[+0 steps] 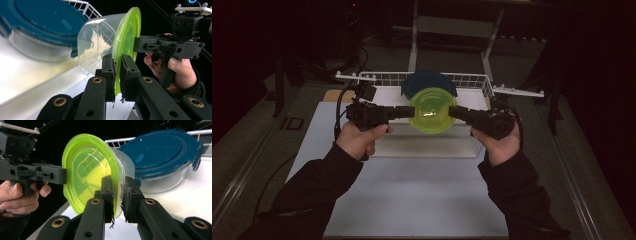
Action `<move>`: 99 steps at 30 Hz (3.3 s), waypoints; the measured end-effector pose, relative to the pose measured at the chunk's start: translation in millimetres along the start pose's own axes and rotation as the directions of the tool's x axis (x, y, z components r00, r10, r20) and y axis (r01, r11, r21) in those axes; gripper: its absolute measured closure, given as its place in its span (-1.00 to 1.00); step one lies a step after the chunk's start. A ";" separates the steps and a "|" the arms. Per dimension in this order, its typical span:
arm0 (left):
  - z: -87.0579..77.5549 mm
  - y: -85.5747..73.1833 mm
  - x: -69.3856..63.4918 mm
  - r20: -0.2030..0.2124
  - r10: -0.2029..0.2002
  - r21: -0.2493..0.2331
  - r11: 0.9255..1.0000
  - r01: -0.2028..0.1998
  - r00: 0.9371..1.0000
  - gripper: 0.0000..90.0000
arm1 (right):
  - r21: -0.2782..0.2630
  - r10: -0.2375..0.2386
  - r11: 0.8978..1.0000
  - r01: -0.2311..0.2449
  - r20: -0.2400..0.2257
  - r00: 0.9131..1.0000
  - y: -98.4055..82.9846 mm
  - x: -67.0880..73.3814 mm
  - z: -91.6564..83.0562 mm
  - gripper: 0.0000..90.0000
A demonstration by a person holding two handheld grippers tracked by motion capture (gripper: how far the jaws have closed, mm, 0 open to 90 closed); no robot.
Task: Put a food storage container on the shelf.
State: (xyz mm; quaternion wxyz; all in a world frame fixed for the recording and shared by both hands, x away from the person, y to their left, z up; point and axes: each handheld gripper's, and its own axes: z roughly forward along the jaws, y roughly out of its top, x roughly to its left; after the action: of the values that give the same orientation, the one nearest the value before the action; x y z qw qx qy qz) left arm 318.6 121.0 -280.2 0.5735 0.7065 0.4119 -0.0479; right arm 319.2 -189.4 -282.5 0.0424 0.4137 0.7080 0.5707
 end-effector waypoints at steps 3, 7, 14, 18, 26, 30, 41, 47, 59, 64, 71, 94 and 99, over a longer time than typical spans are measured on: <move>2.2 8.2 -0.6 -0.006 0.004 -0.009 1.000 -0.004 1.000 0.82 | -0.009 -0.002 1.000 0.002 0.010 1.000 11.9 -3.0 0.8 0.78; 4.2 20.7 1.5 -0.006 0.001 -0.023 1.000 -0.001 1.000 0.82 | -0.017 -0.004 1.000 0.005 0.019 1.000 21.9 -4.2 1.8 0.78; 11.4 39.0 9.8 -0.015 -0.022 -0.034 0.999 0.022 1.000 0.82 | -0.021 -0.004 1.000 0.005 0.051 0.999 42.8 -10.0 8.8 0.78; 15.7 40.5 18.0 -0.016 -0.046 -0.034 0.998 0.046 0.999 0.82 | -0.002 0.014 1.000 -0.014 0.057 0.998 47.8 -14.9 14.5 0.78; 23.3 46.4 36.6 -0.029 -0.093 -0.038 0.995 0.092 0.995 0.78 | 0.030 0.039 0.999 -0.041 0.071 0.997 56.1 -24.6 29.4 0.78; 25.9 48.9 43.6 -0.031 -0.108 -0.038 0.994 0.107 0.994 0.73 | 0.041 0.039 0.998 -0.042 0.074 0.997 60.5 -26.3 35.2 0.77; 32.2 56.1 51.3 -0.043 -0.137 -0.082 0.988 0.133 0.990 0.60 | 0.047 0.084 0.995 -0.089 0.111 0.990 70.7 -34.4 41.3 0.58; 35.8 58.8 54.4 -0.051 -0.141 -0.088 0.987 0.137 0.989 0.54 | 0.039 0.105 0.993 -0.110 0.120 0.987 72.9 -40.6 45.4 0.43; 41.7 66.7 63.6 -0.091 -0.151 -0.096 0.985 0.142 0.984 0.31 | 0.030 0.108 0.993 -0.113 0.147 0.983 80.6 -47.0 53.7 0.18; 42.7 68.4 63.8 -0.094 -0.148 -0.099 0.985 0.138 0.985 0.11 | 0.024 0.123 0.992 -0.128 0.139 0.983 85.2 -50.7 52.6 0.04; 40.2 67.8 61.8 -0.081 -0.124 -0.113 0.987 0.115 0.989 -0.12 | 0.016 0.112 0.993 -0.115 0.124 0.986 84.3 -47.7 49.8 -0.08; 16.1 36.5 36.3 -0.003 0.093 -0.134 0.987 -0.092 0.996 -0.81 | 0.027 0.019 0.999 -0.020 0.037 0.999 59.8 -35.4 41.0 -0.58; 15.9 22.4 30.6 -0.008 0.136 -0.121 0.983 -0.136 0.991 -0.83 | 0.033 0.001 0.999 -0.002 0.019 1.000 46.9 -32.9 36.5 -0.60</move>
State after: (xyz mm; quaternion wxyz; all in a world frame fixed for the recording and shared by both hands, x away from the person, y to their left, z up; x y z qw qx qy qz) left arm 359.4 123.5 -284.8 0.6174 0.6968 0.3647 0.0164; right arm 385.3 -181.7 -269.2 0.0417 0.4202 0.7166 0.5551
